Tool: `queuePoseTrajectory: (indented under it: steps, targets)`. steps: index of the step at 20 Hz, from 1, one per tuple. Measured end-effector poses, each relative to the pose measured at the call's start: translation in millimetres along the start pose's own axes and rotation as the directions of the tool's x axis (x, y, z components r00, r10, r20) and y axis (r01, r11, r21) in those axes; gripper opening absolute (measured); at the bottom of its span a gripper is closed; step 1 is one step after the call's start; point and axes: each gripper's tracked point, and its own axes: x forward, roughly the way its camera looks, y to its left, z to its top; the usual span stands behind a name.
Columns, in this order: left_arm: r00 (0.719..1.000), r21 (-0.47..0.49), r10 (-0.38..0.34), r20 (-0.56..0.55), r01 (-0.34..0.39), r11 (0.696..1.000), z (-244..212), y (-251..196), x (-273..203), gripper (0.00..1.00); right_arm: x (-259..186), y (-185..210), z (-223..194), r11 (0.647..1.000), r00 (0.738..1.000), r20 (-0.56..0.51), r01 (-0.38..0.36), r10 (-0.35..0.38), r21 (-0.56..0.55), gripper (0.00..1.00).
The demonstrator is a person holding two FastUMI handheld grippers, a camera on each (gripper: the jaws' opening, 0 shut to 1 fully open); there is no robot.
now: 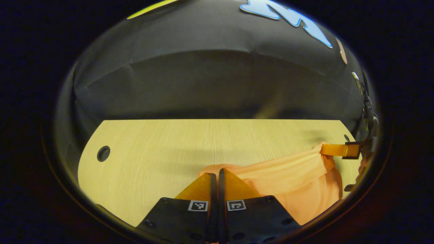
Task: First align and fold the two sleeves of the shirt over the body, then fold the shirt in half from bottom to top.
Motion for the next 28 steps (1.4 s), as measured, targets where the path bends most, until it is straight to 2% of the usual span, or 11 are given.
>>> queuePoseTrajectory:
  steps: [2, 3, 4, 5, 7, 8, 11, 14, 18, 24, 28]
  targets:
    - [1.0, -0.013, -0.002, 0.001, 0.002, 1.0, -1.1, 2.4, -2.6, 0.08, -0.2, 1.4, 0.1, 1.0, 1.0, 0.001, 0.002, -0.002, -0.014, 0.0]
    - [1.0, -0.015, 0.002, -0.004, -0.002, 1.0, -1.6, 2.8, -4.6, 0.15, -1.2, 1.0, -0.2, 1.0, 1.0, -0.001, 0.003, -0.003, -0.017, 0.04]
    - [1.0, -0.016, 0.004, -0.011, -0.004, 1.0, -4.5, 3.8, -11.2, 0.18, -4.2, 0.3, -0.5, 1.0, 1.0, -0.003, 0.007, -0.007, -0.017, 0.09]
    - [1.0, -0.014, 0.018, -0.008, -0.018, 1.0, -2.9, 7.2, -15.0, 0.29, -7.6, 2.1, 0.5, 1.0, 1.0, -0.007, 0.0, 0.0, -0.015, 0.09]
    - [1.0, -0.014, 0.024, 0.004, -0.024, 1.0, 2.3, 9.8, -33.4, 0.41, -22.3, 3.8, 2.2, 1.0, 1.0, -0.012, -0.004, 0.003, -0.014, 0.25]
    - [0.999, -0.011, 0.033, 0.007, -0.033, 0.999, 5.6, 10.6, -43.4, 0.45, -26.0, 1.9, 2.3, 1.0, 1.0, -0.009, 0.005, -0.005, -0.02, 0.44]
    - [0.999, -0.007, 0.038, 0.015, -0.038, 0.999, 12.7, 10.7, -73.0, 0.42, -61.7, 6.2, 4.0, 1.0, 1.0, -0.003, 0.009, -0.009, -0.027, 0.44]
    - [0.999, -0.011, 0.04, 0.023, -0.04, 0.999, 18.0, 4.1, -117.5, 0.48, -109.5, 20.7, 3.4, 1.0, 1.0, 0.0, -0.001, 0.001, -0.02, 0.45]
    - [0.998, -0.014, 0.03, 0.051, -0.03, 0.999, 35.4, -13.2, -200.1, 0.48, -181.5, 44.0, 11.1, 0.999, 0.999, 0.032, -0.028, 0.028, -0.028, 0.45]
    - [0.985, 0.03, 0.032, 0.172, -0.037, 0.999, 65.7, -32.4, -337.1, 0.49, -299.4, 74.4, 18.4, 0.996, 0.987, 0.139, -0.068, 0.076, -0.061, 0.44]
    - [0.974, 0.054, 0.015, 0.227, -0.028, 0.998, 71.0, -46.2, -400.2, 0.49, -357.2, 85.0, 4.3, 0.994, 0.978, 0.183, -0.096, 0.105, -0.056, 0.44]
